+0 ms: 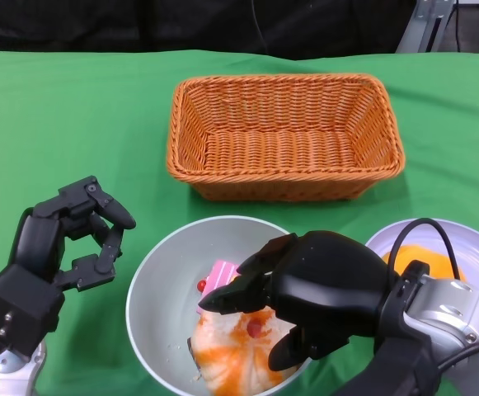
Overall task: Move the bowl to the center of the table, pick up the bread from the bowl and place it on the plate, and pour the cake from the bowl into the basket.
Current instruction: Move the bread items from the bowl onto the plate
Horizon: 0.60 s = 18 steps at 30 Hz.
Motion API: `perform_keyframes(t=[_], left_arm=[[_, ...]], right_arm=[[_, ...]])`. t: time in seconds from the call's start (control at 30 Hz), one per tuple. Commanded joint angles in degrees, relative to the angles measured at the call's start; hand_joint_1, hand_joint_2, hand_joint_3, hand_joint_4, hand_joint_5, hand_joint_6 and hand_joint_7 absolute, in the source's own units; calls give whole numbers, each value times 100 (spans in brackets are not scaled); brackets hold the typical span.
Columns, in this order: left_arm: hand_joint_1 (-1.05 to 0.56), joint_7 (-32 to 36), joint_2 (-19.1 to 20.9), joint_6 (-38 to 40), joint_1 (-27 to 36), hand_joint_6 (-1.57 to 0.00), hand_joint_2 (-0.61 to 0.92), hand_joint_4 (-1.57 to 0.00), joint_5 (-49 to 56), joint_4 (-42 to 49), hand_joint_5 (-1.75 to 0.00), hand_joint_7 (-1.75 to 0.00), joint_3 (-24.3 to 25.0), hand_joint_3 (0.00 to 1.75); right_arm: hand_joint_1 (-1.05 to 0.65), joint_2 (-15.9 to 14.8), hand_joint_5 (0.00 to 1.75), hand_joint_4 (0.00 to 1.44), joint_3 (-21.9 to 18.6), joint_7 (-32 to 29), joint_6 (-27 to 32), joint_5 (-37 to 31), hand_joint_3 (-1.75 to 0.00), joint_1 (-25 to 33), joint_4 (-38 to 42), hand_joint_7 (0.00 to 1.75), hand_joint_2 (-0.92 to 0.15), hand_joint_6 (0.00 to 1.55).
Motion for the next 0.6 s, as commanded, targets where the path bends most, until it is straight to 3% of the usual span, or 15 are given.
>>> perform_keyframes(t=[0.03,0.3,0.6], left_arm=[[-3,4,51,17,0,-75,62,-78,-54,-39,-170,-139,48,105],[-2,130,66,-33,-25,-77,62,-81,75,-4,-166,-138,26,105],[-2,218,80,-107,-6,-78,59,-81,189,-15,-159,-137,20,108]], right_arm=[[-64,-84,4,43,-71,-56,-93,0,0,-26,-34,0,-84,47],[-64,-116,3,44,-43,-147,-178,-122,-1,8,41,0,-84,47],[-69,-195,4,48,78,-842,-466,-1072,0,-16,316,3,-86,57]])
